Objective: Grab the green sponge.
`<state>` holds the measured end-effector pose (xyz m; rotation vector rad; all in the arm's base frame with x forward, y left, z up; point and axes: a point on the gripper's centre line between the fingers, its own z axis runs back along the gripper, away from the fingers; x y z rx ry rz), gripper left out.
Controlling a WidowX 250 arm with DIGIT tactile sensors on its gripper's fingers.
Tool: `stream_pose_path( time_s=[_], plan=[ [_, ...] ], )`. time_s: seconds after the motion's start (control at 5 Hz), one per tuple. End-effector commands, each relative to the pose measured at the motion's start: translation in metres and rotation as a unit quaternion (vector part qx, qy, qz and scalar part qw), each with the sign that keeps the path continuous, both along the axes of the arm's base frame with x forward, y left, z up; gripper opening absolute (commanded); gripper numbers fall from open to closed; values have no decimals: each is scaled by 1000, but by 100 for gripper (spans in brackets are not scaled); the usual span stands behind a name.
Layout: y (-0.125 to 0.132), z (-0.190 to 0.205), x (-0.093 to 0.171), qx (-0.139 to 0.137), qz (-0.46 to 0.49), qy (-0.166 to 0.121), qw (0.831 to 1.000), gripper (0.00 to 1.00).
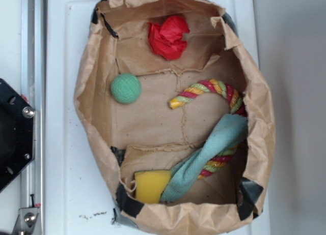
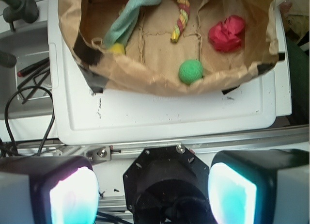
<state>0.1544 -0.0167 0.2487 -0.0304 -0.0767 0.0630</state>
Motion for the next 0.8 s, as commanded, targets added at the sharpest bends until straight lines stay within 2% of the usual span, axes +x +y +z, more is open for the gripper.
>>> stream_pose_path(
  time_s=[0.0, 0.4, 0.6],
  plan=[
    [-3, 4, 44, 4, -13, -43, 999, 100],
    [12, -33, 68, -10, -28, -57, 998, 100],
    [17, -39, 72, -15, -31, -49, 998, 100]
  ],
)
